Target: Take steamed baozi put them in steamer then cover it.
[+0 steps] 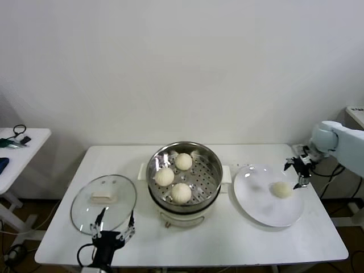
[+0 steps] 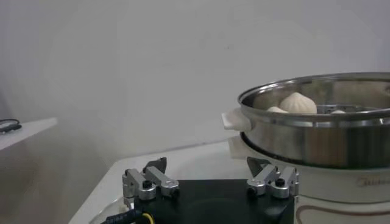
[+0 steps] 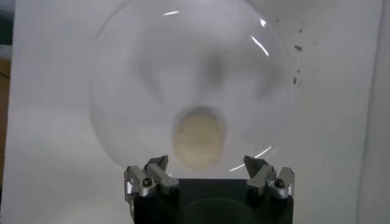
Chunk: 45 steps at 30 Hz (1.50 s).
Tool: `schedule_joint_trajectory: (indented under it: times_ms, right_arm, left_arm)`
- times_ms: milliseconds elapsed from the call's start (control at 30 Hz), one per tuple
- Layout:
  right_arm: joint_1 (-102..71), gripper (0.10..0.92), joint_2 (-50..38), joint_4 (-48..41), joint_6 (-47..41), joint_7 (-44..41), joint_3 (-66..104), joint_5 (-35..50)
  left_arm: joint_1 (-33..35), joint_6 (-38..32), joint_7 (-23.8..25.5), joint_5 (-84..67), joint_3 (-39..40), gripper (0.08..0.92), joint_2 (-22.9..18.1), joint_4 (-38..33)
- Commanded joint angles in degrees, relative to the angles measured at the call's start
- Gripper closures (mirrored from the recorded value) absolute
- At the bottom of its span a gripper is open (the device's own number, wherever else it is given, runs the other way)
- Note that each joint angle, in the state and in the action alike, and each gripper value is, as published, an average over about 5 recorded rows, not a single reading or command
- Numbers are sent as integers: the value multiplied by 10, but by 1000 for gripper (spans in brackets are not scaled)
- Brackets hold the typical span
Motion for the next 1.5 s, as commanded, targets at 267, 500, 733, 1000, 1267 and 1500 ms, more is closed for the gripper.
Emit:
schedule_joint_trajectory:
  times_ms: [267, 500, 733, 1000, 1267, 1500]
  right_arm:
    - [-134, 203, 45, -88, -8, 27, 117, -33]
    - [-120, 321, 47, -83, -11, 26, 108, -35]
    - [2, 379, 29, -19, -32, 22, 3, 15]
    - [380, 381, 66, 189, -122, 30, -254, 224]
    - [491, 381, 155, 356, -223, 81, -226, 402]
    - [373, 380, 213, 382, -293, 156, -166, 431]
  left_arm:
    - [3, -1, -1, 3, 1, 177, -1, 1]
    - [3, 1, -2, 4, 4, 177, -2, -3]
    - [3, 2, -1, 4, 4, 177, 0, -9]
    - [-2, 7, 1, 1, 6, 177, 6, -10]
    - [-6, 13, 5, 0, 7, 177, 9, -12]
    - [-4, 14, 5, -3, 2, 177, 9, -15]
